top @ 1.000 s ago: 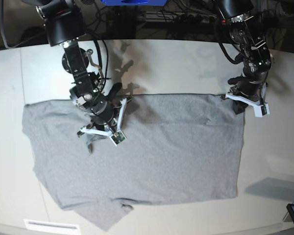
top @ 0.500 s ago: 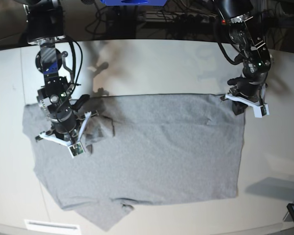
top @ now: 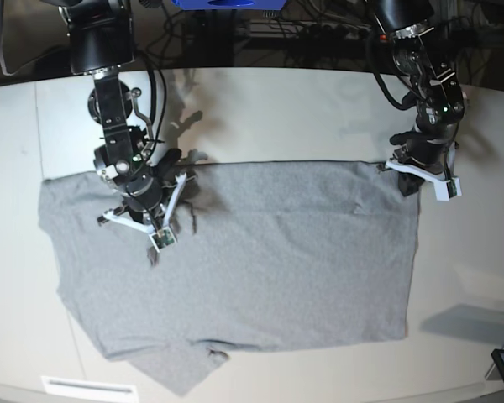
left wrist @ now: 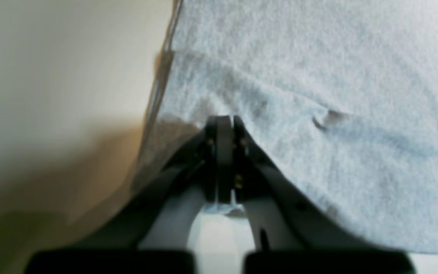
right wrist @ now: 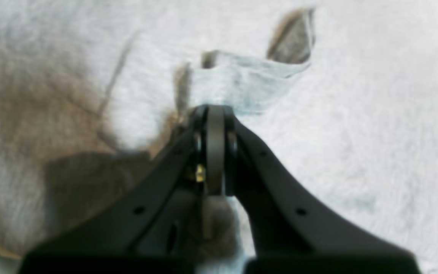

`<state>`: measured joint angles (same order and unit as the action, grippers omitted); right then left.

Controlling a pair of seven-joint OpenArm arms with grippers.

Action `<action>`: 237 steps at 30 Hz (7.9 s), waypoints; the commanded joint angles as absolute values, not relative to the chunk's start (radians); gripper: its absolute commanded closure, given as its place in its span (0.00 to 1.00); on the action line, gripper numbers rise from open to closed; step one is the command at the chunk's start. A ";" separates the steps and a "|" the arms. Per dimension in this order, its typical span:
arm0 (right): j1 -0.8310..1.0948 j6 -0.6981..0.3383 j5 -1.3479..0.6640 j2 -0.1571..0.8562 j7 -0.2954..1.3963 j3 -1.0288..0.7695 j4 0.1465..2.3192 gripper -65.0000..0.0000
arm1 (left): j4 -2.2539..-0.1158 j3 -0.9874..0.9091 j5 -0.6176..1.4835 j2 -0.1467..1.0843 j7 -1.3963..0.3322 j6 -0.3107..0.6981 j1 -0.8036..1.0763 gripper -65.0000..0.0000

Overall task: Fold the T-shirt properly
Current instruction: 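Slide the right gripper back to the shirt's shoulder corner, then pull the shoulder edge away from the hem with both grippers, then stretch the shoulder edge taut, right gripper pulling away from left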

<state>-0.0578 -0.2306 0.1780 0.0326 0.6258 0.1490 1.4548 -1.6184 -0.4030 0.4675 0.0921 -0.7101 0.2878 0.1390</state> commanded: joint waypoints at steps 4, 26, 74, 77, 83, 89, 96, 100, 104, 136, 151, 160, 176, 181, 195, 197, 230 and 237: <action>-0.091 -0.226 0.176 0.039 0.605 0.191 1.443 1.00 | -1.638 -0.406 0.475 0.107 -0.685 0.291 0.131 1.00; 0.093 -0.321 0.171 0.124 0.610 -0.036 1.810 0.85 | -1.817 -0.397 0.243 0.065 -0.535 0.292 0.191 0.59; 0.110 -0.295 0.171 -0.001 0.380 -0.208 1.603 1.00 | -1.391 -0.372 0.243 0.067 -0.067 0.291 0.136 1.00; 0.108 -0.274 0.171 -0.024 0.380 -0.259 1.606 1.00 | -1.426 -0.375 0.243 0.067 -0.153 0.289 0.137 1.00; 0.113 -0.274 0.173 -0.028 0.380 -0.305 1.603 1.00 | -1.477 -0.374 0.243 0.071 -0.297 0.289 0.139 1.00; 0.130 -0.274 0.173 -0.028 0.420 -0.305 1.603 1.00 | -1.480 -0.366 0.074 0.059 -0.305 0.289 0.156 1.00; 0.157 -0.274 0.173 -0.030 0.423 -0.305 1.607 1.00 | -1.480 -0.375 -0.048 0.022 -0.305 0.289 0.174 1.00; 0.183 -0.274 0.176 -0.028 0.424 -0.305 1.610 1.00 | -1.501 -0.369 -0.053 0.027 -0.305 0.289 0.196 1.00; 0.209 -0.274 0.176 -0.028 0.424 -0.306 1.612 1.00 | -1.535 -0.374 -0.054 0.030 -0.305 0.291 0.211 1.00; 0.358 -0.272 0.176 -0.035 0.424 -0.357 1.728 1.00 | -1.742 -0.369 -0.054 0.044 -0.305 0.292 0.438 1.00; 0.354 -0.272 0.176 -0.035 0.424 -0.357 1.730 1.00 | -1.808 -0.367 -0.054 0.015 -0.308 0.292 0.357 1.00; 0.357 -0.272 0.176 -0.033 0.424 -0.357 1.730 1.00 | -1.679 -0.367 -0.054 0.015 -0.309 0.291 0.306 1.00; 0.392 -0.272 0.177 -0.036 0.424 -0.403 1.738 1.00 | -1.682 -0.377 -0.044 0.015 -0.458 0.292 0.389 1.00; 0.418 -0.272 0.177 -0.038 0.426 -0.430 1.791 1.00 | -1.704 -0.377 -0.051 0.016 -0.458 0.292 0.407 1.00; 0.464 -0.272 0.177 -0.074 0.521 -0.432 1.906 1.00 | -1.756 -0.378 -0.054 0.024 -0.458 0.292 0.443 1.00; 0.469 -0.272 0.177 -0.077 0.521 -0.432 1.920 1.00 | -1.758 -0.378 -0.053 0.039 -0.458 0.292 0.443 1.00; 0.317 -0.277 0.177 -0.070 0.585 -0.430 1.805 1.00 | -1.837 -0.378 -0.054 0.038 -0.458 0.292 0.420 1.00; 0.317 -0.272 0.177 -0.071 0.585 -0.489 1.787 1.00 | -1.837 -0.378 -0.054 0.044 -0.458 0.292 0.421 1.00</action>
